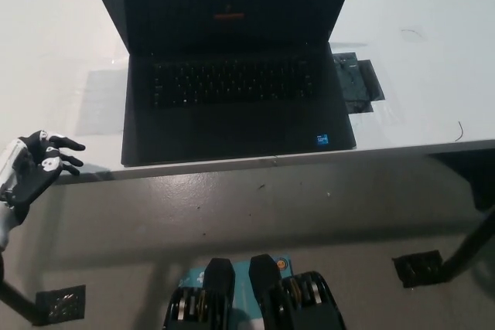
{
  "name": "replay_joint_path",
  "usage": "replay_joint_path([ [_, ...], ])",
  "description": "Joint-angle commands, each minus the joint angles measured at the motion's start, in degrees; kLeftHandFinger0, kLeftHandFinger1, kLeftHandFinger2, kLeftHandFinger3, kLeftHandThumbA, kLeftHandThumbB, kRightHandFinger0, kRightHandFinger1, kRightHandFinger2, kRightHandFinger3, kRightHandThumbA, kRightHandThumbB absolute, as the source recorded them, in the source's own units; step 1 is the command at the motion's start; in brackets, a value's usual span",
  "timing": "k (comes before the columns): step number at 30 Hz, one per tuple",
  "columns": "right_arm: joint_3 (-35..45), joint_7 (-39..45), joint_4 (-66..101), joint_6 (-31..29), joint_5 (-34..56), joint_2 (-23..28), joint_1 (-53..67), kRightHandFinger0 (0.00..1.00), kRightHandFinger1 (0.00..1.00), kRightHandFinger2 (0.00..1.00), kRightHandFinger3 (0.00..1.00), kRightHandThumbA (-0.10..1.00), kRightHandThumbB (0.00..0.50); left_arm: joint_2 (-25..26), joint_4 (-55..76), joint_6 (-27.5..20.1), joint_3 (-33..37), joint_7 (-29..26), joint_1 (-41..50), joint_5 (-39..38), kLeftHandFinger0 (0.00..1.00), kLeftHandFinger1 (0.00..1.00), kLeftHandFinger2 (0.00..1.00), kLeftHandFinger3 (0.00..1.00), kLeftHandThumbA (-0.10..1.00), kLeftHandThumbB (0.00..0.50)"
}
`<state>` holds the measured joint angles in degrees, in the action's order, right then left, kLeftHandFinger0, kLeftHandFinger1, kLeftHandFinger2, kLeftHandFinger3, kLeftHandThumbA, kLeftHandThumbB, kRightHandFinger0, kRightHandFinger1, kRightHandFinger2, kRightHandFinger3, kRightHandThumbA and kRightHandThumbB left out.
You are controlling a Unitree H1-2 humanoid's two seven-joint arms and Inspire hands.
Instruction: The robot uses its right hand to push down on the lid of a laptop kept in the middle of the desk to close it
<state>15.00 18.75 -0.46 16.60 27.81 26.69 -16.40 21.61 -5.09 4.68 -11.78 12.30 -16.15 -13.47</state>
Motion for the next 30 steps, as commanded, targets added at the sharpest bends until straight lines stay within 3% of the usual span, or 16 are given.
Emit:
replay_joint_path([
  [1, 0.03, 2.09, 2.45, 1.98, 1.72, 4.3, -7.95, 1.0, 1.0, 0.98, 1.0, 0.33, 0.235, 2.28, 1.95, -0.22, -0.7, 0.65, -1.26, -0.42, 0.45, 0.44, 0.5, 0.56, -0.1, 0.103],
  [3, -1.92, 0.71, 3.99, 4.41, -0.28, 5.59, -14.65, 1.0, 1.0, 0.98, 1.0, 0.36, 0.236, 2.15, 1.9, 0.01, -0.84, 0.76, -1.4, -0.84, 0.45, 0.44, 0.5, 0.55, -0.1, 0.108],
  [5, -2.43, -0.22, 4.23, 6.81, 0.0, 5.64, -17.57, 1.0, 1.0, 0.97, 1.0, 0.32, 0.232, 2.19, 2.38, 0.54, -0.82, 0.75, -1.26, -0.87, 0.46, 0.45, 0.51, 0.55, -0.1, 0.103],
  [6, -3.33, 0.13, 3.16, 7.32, -0.29, 5.74, -20.9, 1.0, 1.0, 0.98, 1.0, 0.31, 0.192, 2.23, 1.83, -0.32, -0.85, 1.23, -1.34, -1.14, 0.46, 0.45, 0.5, 0.56, -0.1, 0.099],
  [7, -3.75, 0.19, 2.62, 7.96, -0.3, 5.71, -22.69, 1.0, 1.0, 0.97, 1.0, 0.29, 0.187, 2.2, 1.61, -0.55, -0.88, 1.32, -1.41, -1.21, 0.45, 0.45, 0.5, 0.56, -0.1, 0.098],
  [9, -5.73, 1.44, -2.44, 6.29, -1.73, 5.09, -28.49, 1.0, 1.0, 0.96, 1.0, 0.29, 0.208, 2.27, 1.74, 0.8, -0.92, 1.21, -1.44, -1.38, 0.47, 0.45, 0.51, 0.57, -0.1, 0.108],
  [11, -7.47, 2.95, -6.94, 3.43, -3.04, 4.81, -31.86, 1.0, 1.0, 0.96, 1.0, 0.29, 0.195, 2.03, 1.04, 0.27, -1.09, 1.7, -1.74, -2.07, 0.47, 0.44, 0.51, 0.57, -0.1, 0.107],
  [14, -10.74, 3.13, -15.27, 1.51, -5.22, 2.04, -39.73, 1.0, 1.0, 0.9, 1.0, 0.31, 0.249, 1.77, 0.7, 0.02, -1.26, 1.99, -1.74, -2.45, 0.46, 0.44, 0.51, 0.58, -0.1, 0.097],
  [19, -13.45, 2.88, -22.31, -1.0, -7.52, -1.28, -46.24, 1.0, 1.0, 0.91, 1.0, 0.3, 0.248, 1.95, -1.04, -2.17, -1.05, 2.94, -2.13, -2.34, 0.45, 0.43, 0.51, 0.59, -0.1, 0.095],
  [21, -14.77, 2.81, -27.55, -3.12, -8.92, -3.46, -49.87, 1.0, 1.0, 0.92, 1.0, 0.34, 0.29, 1.65, -0.37, -1.13, -1.04, 2.5, -1.95, -2.14, 0.47, 0.45, 0.51, 0.59, -0.1, 0.103],
  [26, -17.24, 4.21, -32.88, -5.51, -11.28, -5.67, -54.09, 1.0, 0.99, 0.88, 0.97, 0.36, 0.308, 1.63, 0.66, 0.45, -1.03, 1.53, -2.28, -1.32, 0.47, 0.44, 0.51, 0.56, -0.1, 0.112],
  [30, -19.62, 4.97, -37.03, -5.74, -13.6, -7.21, -57.85, 1.0, 1.0, 0.85, 0.99, 0.4, 0.332, 1.79, 0.15, -1.23, -0.8, 1.79, -2.36, -0.65, 0.45, 0.44, 0.51, 0.55, -0.1, 0.106],
])
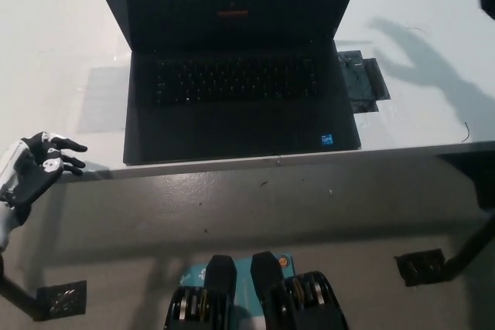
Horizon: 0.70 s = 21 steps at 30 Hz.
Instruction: The robot uses its right hand to push down on the lid of a laptop kept in the middle of the desk to close it
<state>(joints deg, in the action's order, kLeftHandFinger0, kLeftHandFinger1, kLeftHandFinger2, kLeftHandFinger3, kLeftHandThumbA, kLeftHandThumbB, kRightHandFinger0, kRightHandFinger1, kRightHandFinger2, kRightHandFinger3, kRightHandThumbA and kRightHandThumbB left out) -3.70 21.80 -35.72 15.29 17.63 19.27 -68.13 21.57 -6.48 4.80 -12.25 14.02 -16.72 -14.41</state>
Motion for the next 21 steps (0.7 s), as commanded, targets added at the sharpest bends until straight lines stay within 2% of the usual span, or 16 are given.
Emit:
replay_joint_path([
  [1, -1.73, 2.02, -3.02, -4.72, -4.31, -0.31, -7.33, 1.0, 1.0, 0.81, 0.98, 0.4, 0.332, 2.07, 0.29, -3.38, 0.18, 1.16, -2.35, 0.43, 0.44, 0.44, 0.5, 0.55, -0.1, 0.103],
  [3, -2.76, 1.97, -5.67, -5.8, -5.51, -1.18, -9.19, 1.0, 1.0, 0.79, 0.96, 0.36, 0.313, 2.12, 0.21, -3.58, 0.29, 1.19, -2.36, 0.62, 0.48, 0.46, 0.51, 0.57, -0.1, 0.094],
  [5, -3.17, 2.21, -7.08, -6.42, -6.08, -1.66, -10.1, 1.0, 1.0, 0.77, 0.96, 0.35, 0.31, 2.12, -0.03, -4.09, 0.4, 1.29, -2.51, 0.77, 0.47, 0.45, 0.51, 0.57, -0.1, 0.098],
  [7, -3.43, 2.57, -8.49, -7.17, -6.57, -2.03, -10.68, 1.0, 1.0, 0.78, 0.96, 0.36, 0.322, 2.08, 0.26, -3.99, 0.39, 1.19, -2.44, 0.82, 0.47, 0.45, 0.5, 0.56, -0.1, 0.102],
  [9, -4.7, 3.5, -10.61, -8.12, -7.73, -2.88, -11.44, 1.0, 0.98, 0.83, 0.97, 0.36, 0.331, 1.99, 0.73, -3.34, 0.29, 1.27, -2.68, 0.29, 0.46, 0.45, 0.5, 0.54, -0.1, 0.097],
  [12, -5.52, 4.1, -12.7, -9.19, -8.78, -3.78, -11.14, 1.0, 0.96, 0.8, 0.95, 0.38, 0.349, 2.34, 0.92, -3.21, 0.39, 1.53, -2.64, 0.34, 0.46, 0.46, 0.51, 0.53, -0.1, 0.109],
  [14, -5.71, 4.72, -14.32, -10.3, -9.17, -4.21, -10.97, 1.0, 0.93, 0.8, 0.95, 0.36, 0.325, 2.33, 1.42, -2.41, 0.41, 1.22, -2.67, 0.47, 0.46, 0.47, 0.53, 0.53, -0.1, 0.107],
  [17, -4.53, 5.07, -17.03, -11.28, -8.76, -5.17, -10.53, 1.0, 0.92, 0.82, 0.95, 0.33, 0.327, 2.43, 1.72, -1.19, 0.72, 0.72, -3.42, 1.03, 0.48, 0.48, 0.55, 0.53, -0.1, 0.107],
  [18, -4.3, 5.17, -17.3, -11.37, -8.78, -5.27, -10.54, 1.0, 0.92, 0.82, 0.95, 0.28, 0.318, 2.43, 1.73, -1.1, 0.73, 0.69, -3.49, 1.02, 0.47, 0.47, 0.54, 0.53, -0.1, 0.106],
  [20, -3.74, 4.82, -18.11, -12.28, -8.79, -6.12, -8.89, 1.0, 0.95, 0.81, 0.97, 0.35, 0.316, 2.59, 2.11, -0.55, 0.91, 0.68, -3.46, 1.22, 0.48, 0.47, 0.54, 0.55, -0.1, 0.105],
  [21, -3.61, 4.61, -18.42, -12.07, -8.9, -6.33, -8.6, 1.0, 0.95, 0.81, 0.97, 0.35, 0.336, 2.58, 1.97, -0.84, 0.91, 0.68, -3.46, 1.29, 0.49, 0.48, 0.54, 0.56, -0.1, 0.101],
])
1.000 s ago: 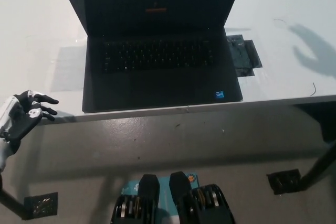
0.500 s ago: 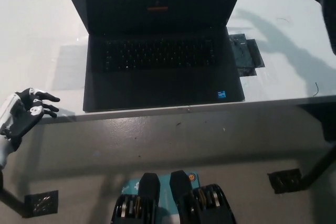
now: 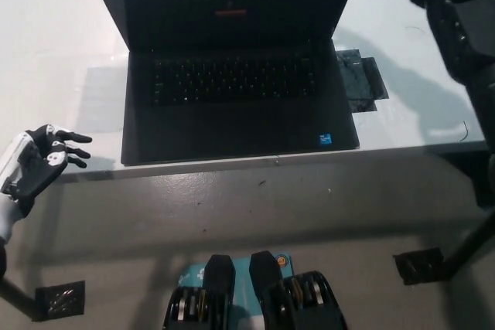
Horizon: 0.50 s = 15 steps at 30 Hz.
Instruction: The robot uses its right hand to push down on the lid of a laptop kept in the middle of the desk to close it
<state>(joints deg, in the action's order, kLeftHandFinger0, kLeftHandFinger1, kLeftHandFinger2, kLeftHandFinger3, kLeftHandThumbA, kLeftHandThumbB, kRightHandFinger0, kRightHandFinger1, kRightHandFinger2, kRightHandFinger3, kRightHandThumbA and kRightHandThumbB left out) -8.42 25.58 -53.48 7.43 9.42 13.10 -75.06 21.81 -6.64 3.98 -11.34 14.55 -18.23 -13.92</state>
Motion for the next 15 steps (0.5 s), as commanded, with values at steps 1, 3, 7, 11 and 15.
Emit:
replay_joint_path([
  [1, 1.16, 0.62, -0.9, -4.34, -1.09, -0.44, -1.17, 1.0, 0.94, 0.81, 0.96, 0.35, 0.332, 2.37, 1.96, -0.21, 0.05, 0.08, -1.99, 0.96, 0.49, 0.48, 0.54, 0.56, -0.1, 0.103],
  [3, 1.47, 0.77, -1.58, -4.96, -1.16, -0.81, -0.54, 1.0, 0.92, 0.81, 0.96, 0.34, 0.338, 2.31, 0.99, -2.16, 0.06, 0.64, -2.26, 0.73, 0.46, 0.46, 0.53, 0.55, -0.1, 0.101],
  [7, 1.98, 0.48, -0.7, -4.64, -1.31, -1.14, 2.12, 1.0, 0.94, 0.85, 0.98, 0.32, 0.31, 2.24, 1.56, -1.16, 0.02, 0.76, -2.39, 0.13, 0.45, 0.45, 0.52, 0.53, -0.1, 0.102],
  [11, 1.76, 1.03, -0.24, -5.87, -1.87, -0.77, 4.13, 1.0, 0.97, 0.86, 1.0, 0.37, 0.291, 2.23, 1.1, -1.07, 0.0, 0.68, -2.6, 0.06, 0.44, 0.43, 0.5, 0.52, -0.1, 0.113],
  [15, 2.92, 0.71, 2.56, -3.53, -1.11, -0.04, 6.69, 1.0, 1.0, 0.85, 1.0, 0.34, 0.28, 2.31, 1.77, -0.19, 0.0, 0.34, -2.65, 0.24, 0.45, 0.44, 0.51, 0.53, -0.1, 0.1],
])
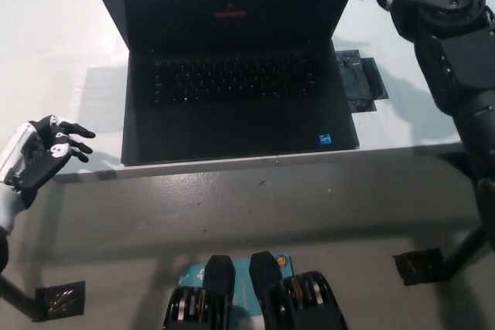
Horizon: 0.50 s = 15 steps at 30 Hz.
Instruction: The robot uses its right hand to push down on the lid of a laptop kept in the middle of the desk to close it
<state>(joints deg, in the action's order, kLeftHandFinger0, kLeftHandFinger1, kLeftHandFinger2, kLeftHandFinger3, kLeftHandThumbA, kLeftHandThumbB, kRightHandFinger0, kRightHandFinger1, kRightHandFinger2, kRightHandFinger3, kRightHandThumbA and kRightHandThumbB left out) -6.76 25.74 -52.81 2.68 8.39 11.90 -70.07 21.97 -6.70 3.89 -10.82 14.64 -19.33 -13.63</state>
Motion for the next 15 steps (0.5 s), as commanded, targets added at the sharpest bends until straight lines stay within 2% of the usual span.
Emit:
replay_joint_path([
  [1, 1.65, 0.61, 2.74, 2.23, 0.21, 1.26, 2.34, 1.0, 1.0, 0.85, 1.0, 0.33, 0.298, 2.13, 1.78, -0.13, -0.6, 0.62, -1.59, -0.61, 0.45, 0.44, 0.51, 0.53, -0.1, 0.091],
  [4, 2.45, 1.1, 4.63, 3.13, 0.46, 1.78, 4.3, 1.0, 1.0, 0.89, 1.0, 0.36, 0.299, 2.34, 1.6, -0.23, -0.71, 0.58, -1.92, -0.54, 0.44, 0.44, 0.51, 0.53, -0.1, 0.094],
  [6, 3.27, 0.75, 6.23, 3.32, 0.69, 2.19, 6.8, 1.0, 1.0, 0.92, 1.0, 0.36, 0.281, 2.38, 1.3, -1.06, -0.63, 0.43, -1.97, -0.06, 0.44, 0.44, 0.51, 0.53, -0.1, 0.101],
  [9, 4.68, -0.18, 10.53, 6.03, 1.6, 2.4, 11.18, 1.0, 1.0, 0.93, 1.0, 0.39, 0.305, 2.76, 1.36, -0.23, -0.63, 0.28, -2.4, 0.01, 0.43, 0.43, 0.49, 0.54, -0.1, 0.104],
  [12, 6.44, -0.35, 14.42, 7.9, 3.5, 2.02, 15.29, 1.0, 1.0, 0.93, 1.0, 0.37, 0.313, 2.79, 1.62, 0.52, -0.6, 0.07, -2.49, 0.03, 0.43, 0.43, 0.48, 0.53, -0.1, 0.109],
  [14, 8.0, -1.08, 19.05, 9.09, 5.2, 1.08, 19.47, 1.0, 1.0, 0.93, 1.0, 0.35, 0.308, 2.71, 0.86, -0.95, -0.67, 0.47, -2.71, -0.18, 0.42, 0.43, 0.51, 0.52, -0.1, 0.119],
  [15, 8.52, -1.77, 22.61, 10.15, 5.78, 0.47, 22.26, 1.0, 1.0, 0.94, 1.0, 0.35, 0.283, 2.78, 0.58, -1.17, -0.59, 0.41, -2.82, 0.12, 0.42, 0.43, 0.5, 0.52, -0.1, 0.119],
])
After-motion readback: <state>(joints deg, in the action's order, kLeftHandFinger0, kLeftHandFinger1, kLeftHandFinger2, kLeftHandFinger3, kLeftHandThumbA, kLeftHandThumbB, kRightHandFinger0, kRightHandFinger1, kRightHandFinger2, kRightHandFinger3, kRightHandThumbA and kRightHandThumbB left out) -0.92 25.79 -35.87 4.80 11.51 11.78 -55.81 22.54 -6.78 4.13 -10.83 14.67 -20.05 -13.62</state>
